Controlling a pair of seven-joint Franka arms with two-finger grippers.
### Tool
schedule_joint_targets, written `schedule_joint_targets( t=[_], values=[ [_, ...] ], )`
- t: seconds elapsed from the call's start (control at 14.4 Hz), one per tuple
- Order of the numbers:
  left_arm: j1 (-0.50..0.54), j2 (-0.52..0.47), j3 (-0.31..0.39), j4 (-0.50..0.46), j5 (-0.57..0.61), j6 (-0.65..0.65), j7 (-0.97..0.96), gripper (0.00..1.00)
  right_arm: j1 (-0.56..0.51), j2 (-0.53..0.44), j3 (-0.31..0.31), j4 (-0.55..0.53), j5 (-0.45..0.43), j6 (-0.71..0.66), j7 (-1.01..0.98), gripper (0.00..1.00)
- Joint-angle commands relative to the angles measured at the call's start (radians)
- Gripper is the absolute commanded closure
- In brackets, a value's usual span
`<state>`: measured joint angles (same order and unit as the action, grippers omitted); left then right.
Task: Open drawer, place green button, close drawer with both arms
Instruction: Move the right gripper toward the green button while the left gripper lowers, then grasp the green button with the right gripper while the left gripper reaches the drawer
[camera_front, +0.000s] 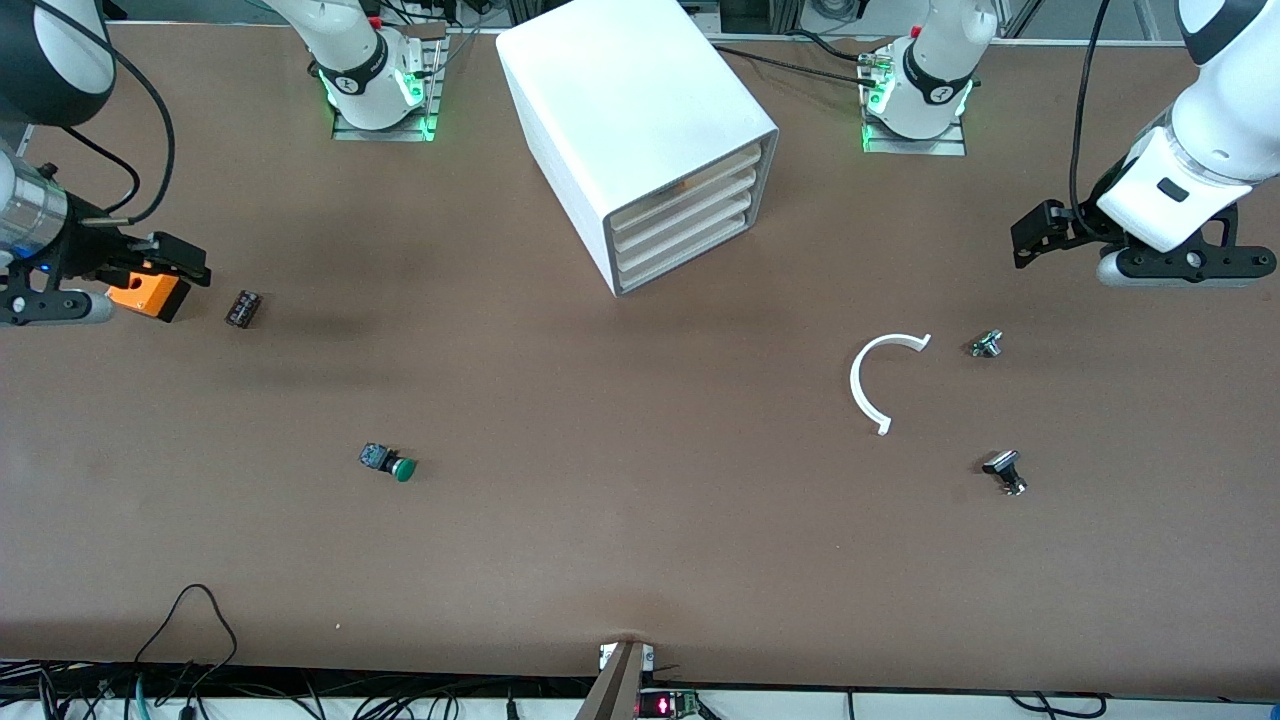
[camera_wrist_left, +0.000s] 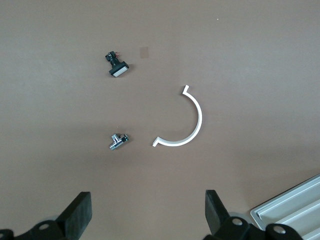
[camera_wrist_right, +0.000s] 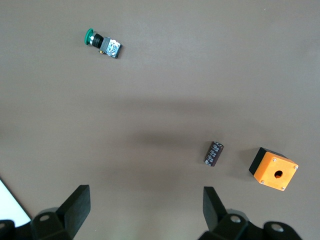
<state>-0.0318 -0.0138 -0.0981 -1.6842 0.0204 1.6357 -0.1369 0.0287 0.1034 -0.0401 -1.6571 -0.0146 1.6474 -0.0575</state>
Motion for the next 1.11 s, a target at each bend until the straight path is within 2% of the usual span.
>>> schedule_joint_targets(
  t=[0.0,0.21,0.35,0.69,0.9,1.04],
  values=[
    [-0.011,0.02,-0.043,0.061,0.019,-0.057,-0.016,0.0,0.002,0.033,0.0,0.033,0.002,0.008,-0.022,0.0],
    [-0.014,0.048,-0.046,0.069,0.007,-0.063,-0.007,0.0,0.025,0.085,0.002,0.033,-0.002,0.069,-0.022,0.0],
    [-0.023,0.052,-0.084,0.069,0.019,-0.076,-0.01,0.0,0.03,0.133,0.002,0.033,-0.004,0.141,-0.041,0.0],
    [-0.022,0.149,-0.103,0.029,0.001,-0.105,0.074,0.0,0.03,0.257,0.002,0.033,0.002,0.294,-0.218,0.0],
    [-0.022,0.236,-0.118,-0.003,-0.135,-0.099,0.074,0.0,0.042,0.317,0.002,0.033,0.002,0.354,-0.333,0.0],
    [-0.02,0.285,-0.118,-0.04,-0.244,-0.047,0.074,0.0,0.046,0.346,0.002,0.033,0.002,0.394,-0.413,0.0]
  ],
)
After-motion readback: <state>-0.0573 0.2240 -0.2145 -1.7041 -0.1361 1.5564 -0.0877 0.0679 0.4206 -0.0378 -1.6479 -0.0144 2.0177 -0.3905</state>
